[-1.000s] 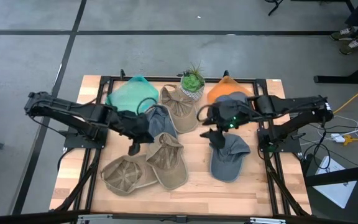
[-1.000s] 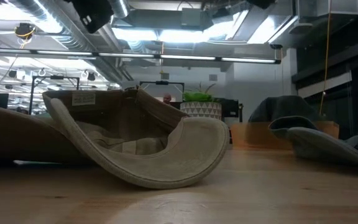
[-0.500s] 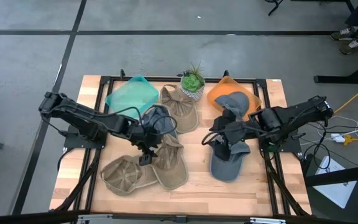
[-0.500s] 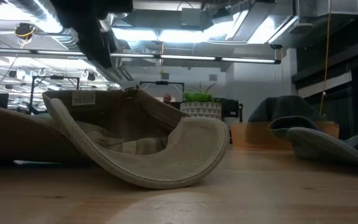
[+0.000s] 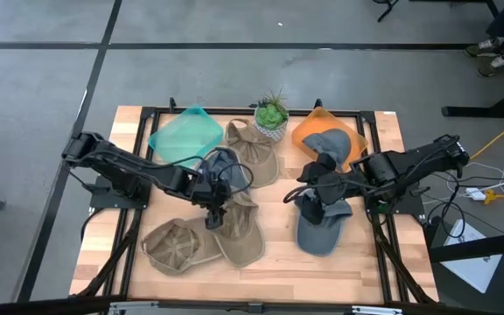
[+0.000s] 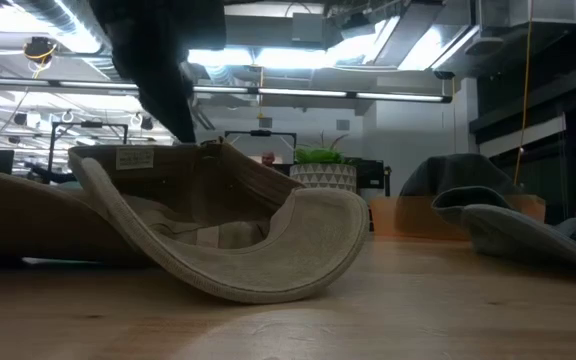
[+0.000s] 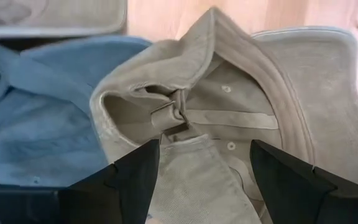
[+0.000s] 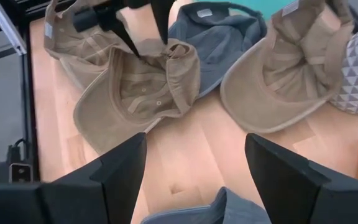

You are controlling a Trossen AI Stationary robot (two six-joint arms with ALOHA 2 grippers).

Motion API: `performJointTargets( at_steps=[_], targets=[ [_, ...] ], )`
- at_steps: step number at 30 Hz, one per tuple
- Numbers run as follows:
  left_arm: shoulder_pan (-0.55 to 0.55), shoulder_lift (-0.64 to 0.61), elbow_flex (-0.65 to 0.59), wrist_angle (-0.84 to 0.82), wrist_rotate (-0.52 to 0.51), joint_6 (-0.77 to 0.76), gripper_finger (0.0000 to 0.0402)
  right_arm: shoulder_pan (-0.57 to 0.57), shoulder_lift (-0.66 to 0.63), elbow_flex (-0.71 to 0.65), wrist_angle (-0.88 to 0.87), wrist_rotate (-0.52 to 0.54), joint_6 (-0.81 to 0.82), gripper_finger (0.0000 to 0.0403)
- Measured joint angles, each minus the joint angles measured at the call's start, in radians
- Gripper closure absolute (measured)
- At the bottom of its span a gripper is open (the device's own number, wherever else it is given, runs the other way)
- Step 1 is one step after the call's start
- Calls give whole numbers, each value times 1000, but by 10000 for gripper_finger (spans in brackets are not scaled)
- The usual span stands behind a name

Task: Pick & Place hat
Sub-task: Put the bottom right brown cap into the green bin

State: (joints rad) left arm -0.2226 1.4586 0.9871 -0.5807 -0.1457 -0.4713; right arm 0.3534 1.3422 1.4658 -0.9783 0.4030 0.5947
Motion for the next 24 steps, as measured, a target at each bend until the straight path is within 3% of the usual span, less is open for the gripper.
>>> performJointTargets(
  at_steps=[8, 13, 17, 24],
  targets=[
    [-14, 79, 0, -4, -1, -66, 162, 0, 0, 0, -2, 9, -1, 132],
    [-37, 100, 0, -36, -125, -141, 189, 0, 0, 0, -3, 32, 1, 132],
    [-64, 79, 0, -71, -207, -178, 245, 0, 0, 0, -2, 33, 4, 132],
    [-117, 37, 0, -79, -281, -182, 384, -2, 0, 0, 0, 59, 5, 132]
  ],
)
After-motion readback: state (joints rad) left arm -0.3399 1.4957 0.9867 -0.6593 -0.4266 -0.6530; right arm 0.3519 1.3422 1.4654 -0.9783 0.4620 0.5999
